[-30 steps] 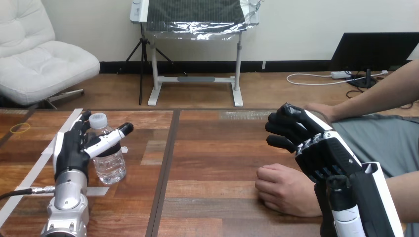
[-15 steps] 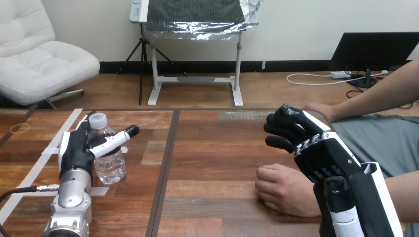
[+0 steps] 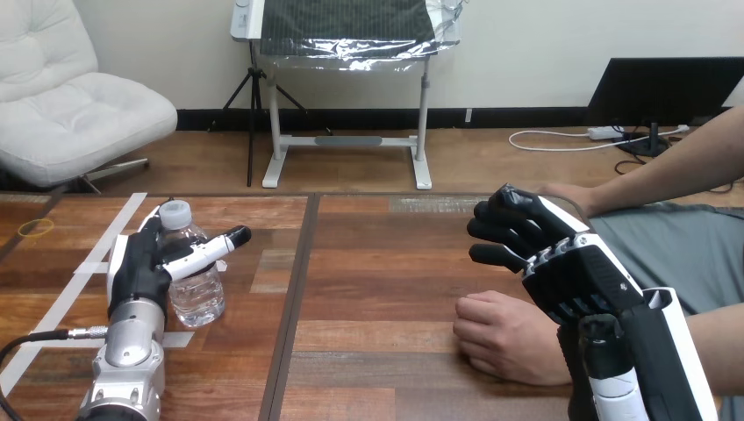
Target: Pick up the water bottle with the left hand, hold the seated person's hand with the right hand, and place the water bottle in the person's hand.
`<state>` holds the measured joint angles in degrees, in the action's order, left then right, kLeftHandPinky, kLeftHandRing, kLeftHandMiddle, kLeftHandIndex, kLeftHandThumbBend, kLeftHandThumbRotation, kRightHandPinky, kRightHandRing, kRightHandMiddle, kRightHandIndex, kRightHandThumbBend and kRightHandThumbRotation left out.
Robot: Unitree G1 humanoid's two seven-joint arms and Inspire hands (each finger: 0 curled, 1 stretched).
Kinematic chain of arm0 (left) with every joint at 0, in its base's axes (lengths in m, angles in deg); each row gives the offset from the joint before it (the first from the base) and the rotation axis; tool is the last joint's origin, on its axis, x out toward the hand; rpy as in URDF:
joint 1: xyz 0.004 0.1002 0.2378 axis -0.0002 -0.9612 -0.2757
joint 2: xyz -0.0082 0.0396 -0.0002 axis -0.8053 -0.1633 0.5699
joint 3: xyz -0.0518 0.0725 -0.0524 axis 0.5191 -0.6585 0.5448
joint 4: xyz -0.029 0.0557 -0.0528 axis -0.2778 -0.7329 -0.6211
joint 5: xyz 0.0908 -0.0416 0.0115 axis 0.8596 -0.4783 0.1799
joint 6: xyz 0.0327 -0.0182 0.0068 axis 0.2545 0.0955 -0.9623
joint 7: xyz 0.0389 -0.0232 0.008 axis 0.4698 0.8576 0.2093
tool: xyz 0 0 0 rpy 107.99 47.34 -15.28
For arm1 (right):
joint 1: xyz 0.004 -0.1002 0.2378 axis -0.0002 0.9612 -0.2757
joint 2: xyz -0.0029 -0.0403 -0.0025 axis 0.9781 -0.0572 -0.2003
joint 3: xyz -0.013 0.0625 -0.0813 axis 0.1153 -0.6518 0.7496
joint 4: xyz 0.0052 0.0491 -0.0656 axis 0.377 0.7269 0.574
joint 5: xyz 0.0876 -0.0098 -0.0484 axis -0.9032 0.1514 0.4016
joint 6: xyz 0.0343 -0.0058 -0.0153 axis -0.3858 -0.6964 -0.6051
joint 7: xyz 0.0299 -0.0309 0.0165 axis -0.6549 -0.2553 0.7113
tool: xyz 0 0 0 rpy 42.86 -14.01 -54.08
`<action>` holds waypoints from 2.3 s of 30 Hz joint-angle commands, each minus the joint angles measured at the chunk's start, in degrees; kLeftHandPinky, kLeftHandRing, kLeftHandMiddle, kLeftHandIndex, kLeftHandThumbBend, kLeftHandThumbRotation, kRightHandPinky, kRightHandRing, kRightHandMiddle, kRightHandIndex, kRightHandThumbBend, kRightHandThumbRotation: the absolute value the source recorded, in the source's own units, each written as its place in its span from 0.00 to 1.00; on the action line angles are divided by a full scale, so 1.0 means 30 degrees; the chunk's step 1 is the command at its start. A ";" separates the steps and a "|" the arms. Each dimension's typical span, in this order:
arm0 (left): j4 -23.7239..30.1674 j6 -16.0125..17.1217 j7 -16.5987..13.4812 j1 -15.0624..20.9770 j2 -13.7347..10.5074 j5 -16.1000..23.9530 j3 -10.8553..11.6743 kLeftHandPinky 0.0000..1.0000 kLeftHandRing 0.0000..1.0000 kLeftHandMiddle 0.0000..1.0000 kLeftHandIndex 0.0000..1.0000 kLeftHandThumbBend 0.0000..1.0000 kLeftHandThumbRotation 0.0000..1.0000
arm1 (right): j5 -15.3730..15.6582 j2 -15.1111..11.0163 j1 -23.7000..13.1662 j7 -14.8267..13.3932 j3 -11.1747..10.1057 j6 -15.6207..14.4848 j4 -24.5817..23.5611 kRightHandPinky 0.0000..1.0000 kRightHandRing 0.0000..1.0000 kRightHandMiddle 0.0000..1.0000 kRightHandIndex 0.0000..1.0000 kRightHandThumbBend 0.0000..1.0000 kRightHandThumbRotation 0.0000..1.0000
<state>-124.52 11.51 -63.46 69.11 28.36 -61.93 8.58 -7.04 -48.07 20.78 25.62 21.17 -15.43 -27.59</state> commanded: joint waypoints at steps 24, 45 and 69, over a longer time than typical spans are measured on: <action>0.0001 -0.0351 -0.0856 0.1650 0.0721 0.0249 -0.0475 0.57 0.71 0.77 0.73 0.94 0.03 | 0.0083 0.0090 -0.0819 -0.0118 -0.0198 0.0255 -0.0403 0.75 0.80 0.82 0.82 0.58 0.89; 0.0296 -0.0490 -0.2060 0.1601 0.0734 0.0737 -0.0806 0.31 0.37 0.45 0.47 0.67 0.00 | -0.0042 0.0072 -0.0912 -0.0053 -0.0124 0.0320 -0.0289 0.75 0.80 0.82 0.82 0.58 0.89; 0.0831 0.0463 -0.2766 0.0945 0.0626 0.1318 -0.0977 0.32 0.37 0.43 0.44 0.69 0.00 | 0.0459 0.0215 -0.0845 -0.0265 -0.0169 0.0205 -0.0261 0.76 0.81 0.82 0.82 0.61 0.90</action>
<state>-124.60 10.21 -70.66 70.16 30.78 -59.21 6.65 -6.49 -48.02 20.79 25.46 21.22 -15.40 -27.60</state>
